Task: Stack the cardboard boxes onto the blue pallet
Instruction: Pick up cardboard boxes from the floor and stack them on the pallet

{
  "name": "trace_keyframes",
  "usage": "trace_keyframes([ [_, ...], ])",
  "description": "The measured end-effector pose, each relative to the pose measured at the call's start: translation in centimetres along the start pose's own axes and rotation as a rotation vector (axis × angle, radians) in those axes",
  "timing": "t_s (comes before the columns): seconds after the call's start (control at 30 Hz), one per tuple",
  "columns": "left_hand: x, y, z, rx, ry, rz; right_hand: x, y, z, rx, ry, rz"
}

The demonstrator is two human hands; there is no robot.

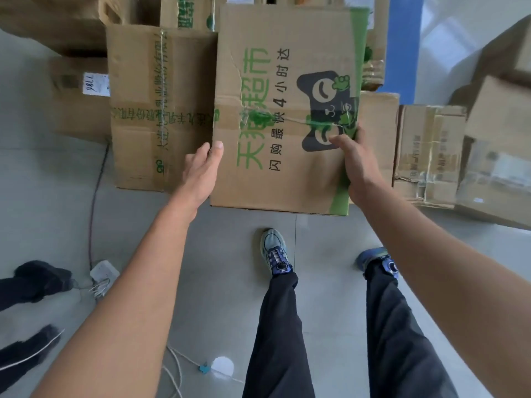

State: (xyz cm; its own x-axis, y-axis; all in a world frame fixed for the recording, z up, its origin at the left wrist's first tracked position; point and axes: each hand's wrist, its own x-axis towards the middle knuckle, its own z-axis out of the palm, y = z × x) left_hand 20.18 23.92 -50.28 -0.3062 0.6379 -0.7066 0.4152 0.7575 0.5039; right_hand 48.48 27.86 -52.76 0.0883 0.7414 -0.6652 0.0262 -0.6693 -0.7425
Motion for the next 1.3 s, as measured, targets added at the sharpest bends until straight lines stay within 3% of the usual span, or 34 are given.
trace_keyframes([
  [0.13, -0.9, 3.0, 1.6, -0.013, 0.133, 0.126, 0.3, -0.8, -1.9, 0.055, 0.024, -0.011],
  [0.27, -2.3, 8.1, 4.6, 0.002, 0.112, 0.252, 0.5, -2.2, -5.6, 0.119, 0.107, -0.008],
  [0.47, -5.2, 17.0, 13.3, -0.053, -0.085, 0.415, 0.8, -3.1, -12.9, 0.156, 0.211, -0.059],
  [0.67, -7.7, 22.9, 25.2, 0.068, -0.304, 0.471, 1.9, -1.4, -22.7, 0.225, 0.316, -0.034],
  [0.93, -6.5, 28.3, 45.2, 0.386, -0.559, 0.523, 4.1, 6.2, -36.8, 0.358, 0.54, 0.097],
  [1.07, -4.2, 30.4, 55.4, 0.527, -0.601, 0.508, 6.6, 11.3, -42.8, 0.435, 0.645, 0.188],
  [1.3, 0.4, 31.9, 67.6, 0.801, -0.64, 0.469, 9.4, 18.6, -47.8, 0.624, 0.652, 0.382],
])
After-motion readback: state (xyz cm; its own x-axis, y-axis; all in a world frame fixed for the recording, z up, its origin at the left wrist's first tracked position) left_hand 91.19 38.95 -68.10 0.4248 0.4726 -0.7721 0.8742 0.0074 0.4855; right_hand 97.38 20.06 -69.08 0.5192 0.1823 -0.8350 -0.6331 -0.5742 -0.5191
